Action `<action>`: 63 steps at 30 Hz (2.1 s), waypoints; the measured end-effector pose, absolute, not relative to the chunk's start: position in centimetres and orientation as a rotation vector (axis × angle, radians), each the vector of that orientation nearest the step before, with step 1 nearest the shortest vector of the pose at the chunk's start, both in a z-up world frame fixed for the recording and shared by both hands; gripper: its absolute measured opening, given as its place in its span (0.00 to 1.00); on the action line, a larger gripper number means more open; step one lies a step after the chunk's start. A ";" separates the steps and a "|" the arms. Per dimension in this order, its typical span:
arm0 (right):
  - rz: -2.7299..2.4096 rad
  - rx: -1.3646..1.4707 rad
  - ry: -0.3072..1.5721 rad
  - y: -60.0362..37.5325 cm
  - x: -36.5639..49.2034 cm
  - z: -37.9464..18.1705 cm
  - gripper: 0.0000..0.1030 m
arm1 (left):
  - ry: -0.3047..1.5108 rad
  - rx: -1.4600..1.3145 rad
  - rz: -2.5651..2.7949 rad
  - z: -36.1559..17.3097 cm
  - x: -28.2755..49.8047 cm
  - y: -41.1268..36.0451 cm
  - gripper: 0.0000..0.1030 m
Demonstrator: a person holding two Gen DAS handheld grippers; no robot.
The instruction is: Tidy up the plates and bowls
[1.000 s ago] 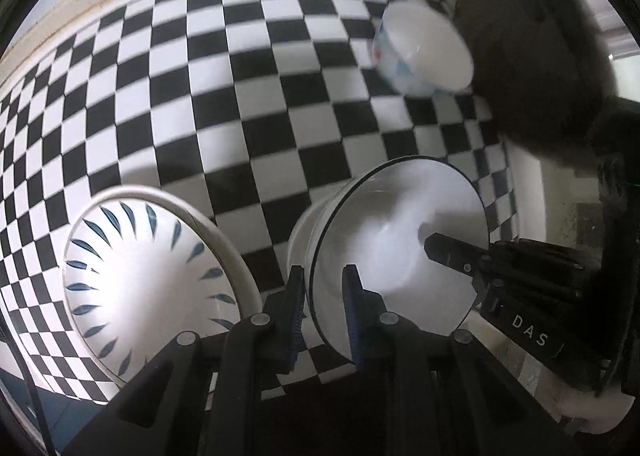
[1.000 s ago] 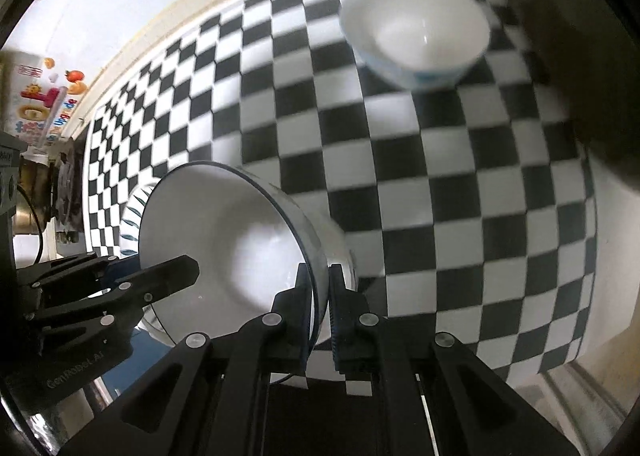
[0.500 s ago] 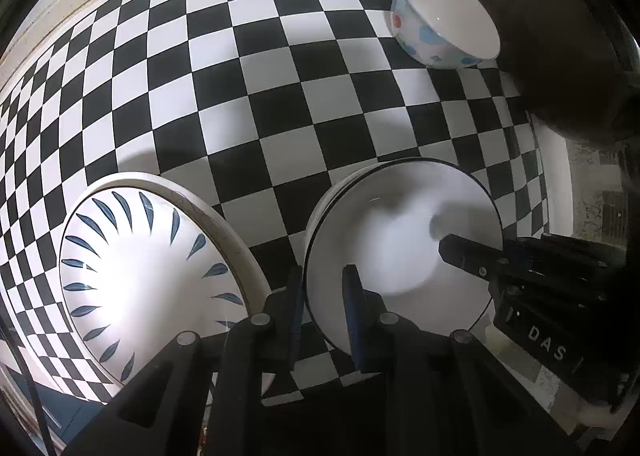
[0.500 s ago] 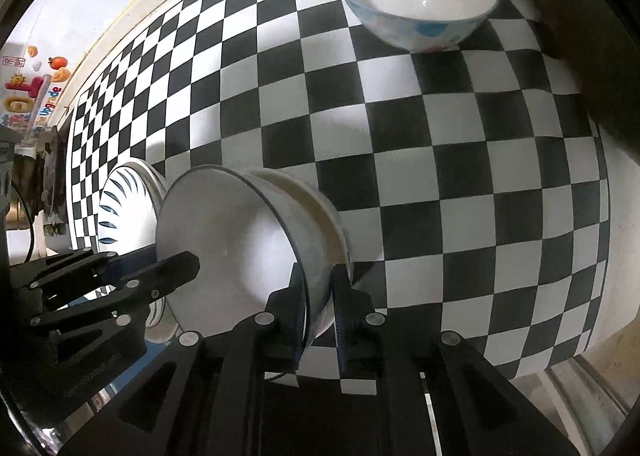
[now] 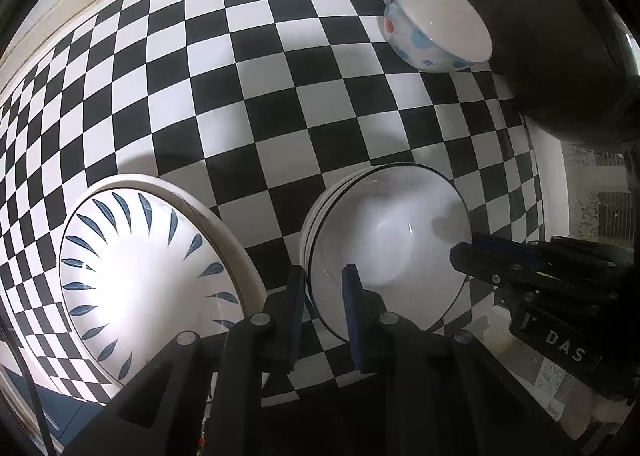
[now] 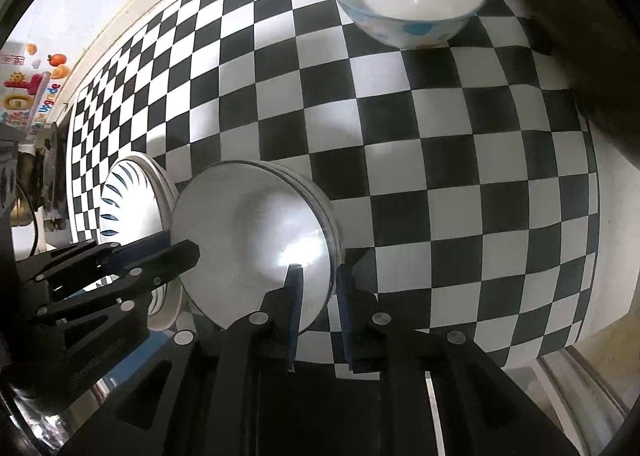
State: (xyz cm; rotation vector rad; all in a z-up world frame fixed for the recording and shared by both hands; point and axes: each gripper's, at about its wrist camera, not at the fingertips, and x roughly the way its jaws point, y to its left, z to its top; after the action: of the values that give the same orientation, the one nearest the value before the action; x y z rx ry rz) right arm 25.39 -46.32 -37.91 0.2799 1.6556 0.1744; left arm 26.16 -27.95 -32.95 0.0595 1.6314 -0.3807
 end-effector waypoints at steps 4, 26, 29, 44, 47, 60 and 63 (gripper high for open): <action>0.185 0.279 1.662 -46.4 25.4 -37.9 0.18 | 1.633 0.048 -0.379 -32.8 26.2 -27.8 0.16; -0.099 0.225 1.515 -54.5 36.2 -35.7 0.20 | 1.538 -0.100 -0.365 -29.3 39.1 -33.5 0.23; -0.116 0.222 1.512 -55.2 38.1 -36.4 0.20 | 1.567 -0.113 -0.370 -30.8 41.5 -35.1 0.23; -0.152 0.184 1.528 -54.7 40.6 -39.9 0.18 | 1.666 -0.014 -0.375 -38.0 45.8 -39.4 0.16; -0.108 0.215 1.530 -54.2 40.4 -39.9 0.17 | 1.663 -0.034 -0.364 -38.0 45.6 -38.7 0.16; 0.025 0.217 1.556 -50.0 43.9 -40.5 0.16 | 1.679 -0.110 -0.297 -39.2 46.2 -33.0 0.16; 0.015 0.216 1.582 -50.6 45.1 -41.2 0.16 | 1.691 -0.158 -0.308 -40.1 46.2 -32.3 0.16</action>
State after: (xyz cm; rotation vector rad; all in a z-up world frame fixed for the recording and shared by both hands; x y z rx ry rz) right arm 45.11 -50.64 -41.25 0.2162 1.5819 0.0146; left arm 46.16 -32.25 -40.08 -0.1582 1.6913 -0.3076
